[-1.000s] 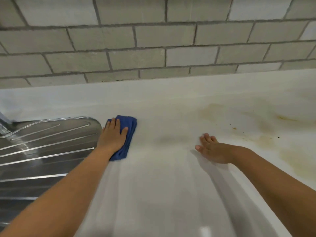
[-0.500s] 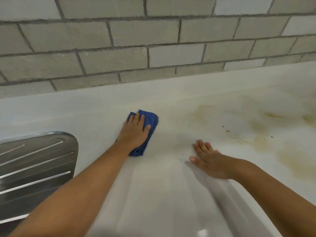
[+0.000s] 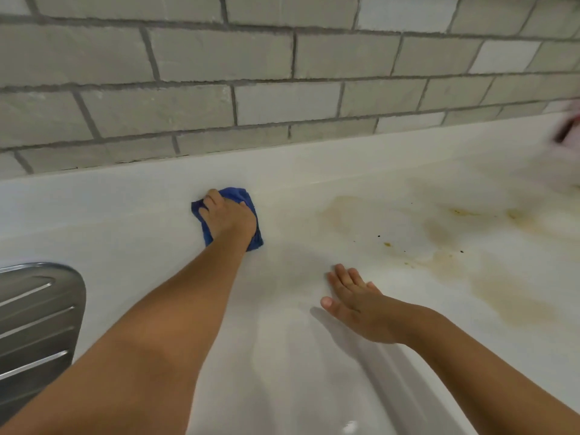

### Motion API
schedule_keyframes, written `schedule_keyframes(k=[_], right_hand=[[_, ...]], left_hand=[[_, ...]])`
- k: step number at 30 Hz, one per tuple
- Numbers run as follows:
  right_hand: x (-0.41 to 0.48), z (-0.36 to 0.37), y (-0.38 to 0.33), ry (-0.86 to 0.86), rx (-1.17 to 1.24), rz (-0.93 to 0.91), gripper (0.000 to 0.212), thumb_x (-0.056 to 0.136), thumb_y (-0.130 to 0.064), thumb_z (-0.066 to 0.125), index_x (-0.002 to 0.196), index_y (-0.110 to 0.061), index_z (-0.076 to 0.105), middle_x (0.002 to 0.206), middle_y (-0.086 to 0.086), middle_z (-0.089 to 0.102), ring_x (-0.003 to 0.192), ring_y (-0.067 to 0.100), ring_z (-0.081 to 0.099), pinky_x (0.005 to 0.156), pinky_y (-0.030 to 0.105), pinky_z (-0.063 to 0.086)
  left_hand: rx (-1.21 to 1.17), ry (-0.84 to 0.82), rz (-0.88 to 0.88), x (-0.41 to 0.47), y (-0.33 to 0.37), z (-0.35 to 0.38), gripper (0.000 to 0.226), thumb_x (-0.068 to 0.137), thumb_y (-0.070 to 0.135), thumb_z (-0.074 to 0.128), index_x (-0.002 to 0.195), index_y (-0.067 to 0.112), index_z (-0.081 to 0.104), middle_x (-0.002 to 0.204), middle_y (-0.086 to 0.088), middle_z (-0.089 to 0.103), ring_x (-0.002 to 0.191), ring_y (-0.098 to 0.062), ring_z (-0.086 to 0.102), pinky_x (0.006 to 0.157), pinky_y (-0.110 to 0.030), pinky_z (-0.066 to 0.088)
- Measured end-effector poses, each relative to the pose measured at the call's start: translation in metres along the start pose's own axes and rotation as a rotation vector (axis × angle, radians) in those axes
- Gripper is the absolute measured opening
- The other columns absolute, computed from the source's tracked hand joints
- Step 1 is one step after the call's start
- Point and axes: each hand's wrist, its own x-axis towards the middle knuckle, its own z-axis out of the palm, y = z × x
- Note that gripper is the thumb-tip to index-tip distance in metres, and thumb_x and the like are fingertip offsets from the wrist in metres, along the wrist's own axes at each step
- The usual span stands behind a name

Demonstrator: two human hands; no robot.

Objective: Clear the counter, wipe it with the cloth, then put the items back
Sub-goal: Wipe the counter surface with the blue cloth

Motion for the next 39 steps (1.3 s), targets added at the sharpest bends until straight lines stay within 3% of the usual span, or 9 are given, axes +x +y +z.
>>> schedule_keyframes(k=[3, 8, 12, 19, 23, 28, 32, 34, 39], right_hand=[[0.002, 0.000, 0.001, -0.001, 0.013, 0.000, 0.065, 0.098, -0.050, 0.012, 0.148, -0.018, -0.015, 0.153, 0.000, -0.028, 0.142, 0.016, -0.024, 0.118, 0.036, -0.008], [0.000, -0.003, 0.001, -0.001, 0.052, 0.005, 0.064, 0.099, -0.049, 0.011, 0.148, -0.017, -0.013, 0.154, 0.001, -0.025, 0.143, 0.016, -0.023, 0.117, 0.035, -0.008], [-0.004, -0.002, 0.001, 0.033, 0.063, -0.028, 0.065, 0.099, -0.049, 0.014, 0.149, -0.016, -0.010, 0.156, 0.001, -0.022, 0.143, 0.016, -0.021, 0.117, 0.034, -0.007], [-0.046, 0.004, 0.035, 0.322, 0.088, 0.120, 0.057, 0.100, -0.043, 0.028, 0.151, -0.023, 0.013, 0.159, -0.007, 0.006, 0.145, 0.011, 0.013, 0.115, 0.028, 0.019], [-0.069, 0.018, 0.058, 0.268, -0.027, 0.299, 0.060, 0.098, -0.039, 0.036, 0.149, -0.014, 0.015, 0.157, -0.004, 0.010, 0.143, 0.018, 0.017, 0.109, 0.033, 0.031], [-0.062, 0.014, 0.058, 0.245, -0.045, 0.292, 0.061, 0.098, -0.038, 0.040, 0.147, -0.008, 0.020, 0.153, 0.002, 0.018, 0.140, 0.023, 0.022, 0.110, 0.035, 0.032], [-0.064, 0.014, 0.061, 0.235, -0.062, 0.281, 0.061, 0.098, -0.038, 0.040, 0.147, -0.008, 0.020, 0.153, 0.002, 0.018, 0.139, 0.024, 0.023, 0.110, 0.036, 0.032], [-0.067, 0.015, 0.060, 0.234, -0.068, 0.275, 0.062, 0.098, -0.039, 0.038, 0.149, -0.009, 0.017, 0.155, 0.001, 0.014, 0.141, 0.023, 0.020, 0.111, 0.036, 0.030], [-0.070, 0.017, 0.059, 0.244, -0.061, 0.269, 0.062, 0.099, -0.038, 0.037, 0.149, -0.009, 0.015, 0.156, 0.001, 0.013, 0.142, 0.023, 0.018, 0.112, 0.036, 0.028]], left_hand=[[0.020, -0.014, 0.059, -0.002, 0.026, 0.012, 0.059, 0.100, 0.032, 0.024, 0.143, -0.007, 0.016, 0.149, -0.022, 0.021, 0.136, -0.034, 0.024, 0.115, -0.043, 0.017], [0.093, -0.189, 0.593, -0.050, 0.034, 0.016, 0.053, 0.102, 0.034, 0.015, 0.151, 0.015, 0.005, 0.159, -0.005, -0.004, 0.146, -0.021, -0.002, 0.117, -0.041, 0.002], [0.076, -0.226, 0.801, -0.105, -0.017, 0.007, 0.052, 0.102, 0.038, 0.016, 0.150, 0.023, 0.004, 0.157, 0.008, -0.009, 0.145, -0.010, -0.007, 0.116, -0.029, -0.003], [0.056, -0.079, 0.362, -0.023, -0.075, -0.011, 0.052, 0.101, 0.033, 0.028, 0.149, 0.014, 0.021, 0.158, -0.005, 0.008, 0.145, -0.024, 0.012, 0.116, -0.043, 0.013], [0.064, -0.076, 0.185, -0.014, -0.046, -0.004, 0.056, 0.101, 0.037, 0.020, 0.150, 0.012, 0.012, 0.158, -0.010, 0.002, 0.146, -0.027, 0.004, 0.117, -0.046, 0.004], [0.089, -0.136, 0.490, -0.098, -0.003, 0.012, 0.057, 0.101, 0.039, 0.016, 0.150, 0.013, 0.006, 0.159, -0.007, -0.004, 0.146, -0.022, -0.001, 0.119, -0.041, 0.002], [0.067, -0.176, 0.893, -0.200, -0.024, 0.008, 0.075, 0.085, 0.057, -0.012, 0.149, 0.019, 0.001, 0.155, 0.003, -0.011, 0.145, -0.013, -0.003, 0.116, -0.027, -0.005], [0.102, -0.197, 1.015, -0.219, -0.060, 0.003, 0.072, 0.092, 0.056, -0.007, 0.147, 0.018, 0.019, 0.154, 0.003, 0.009, 0.144, -0.012, 0.011, 0.115, -0.024, 0.002], [0.036, -0.154, 0.588, -0.124, -0.102, -0.015, 0.061, 0.098, 0.048, 0.018, 0.148, 0.014, 0.018, 0.157, -0.003, 0.006, 0.146, -0.019, 0.009, 0.116, -0.034, 0.008]])
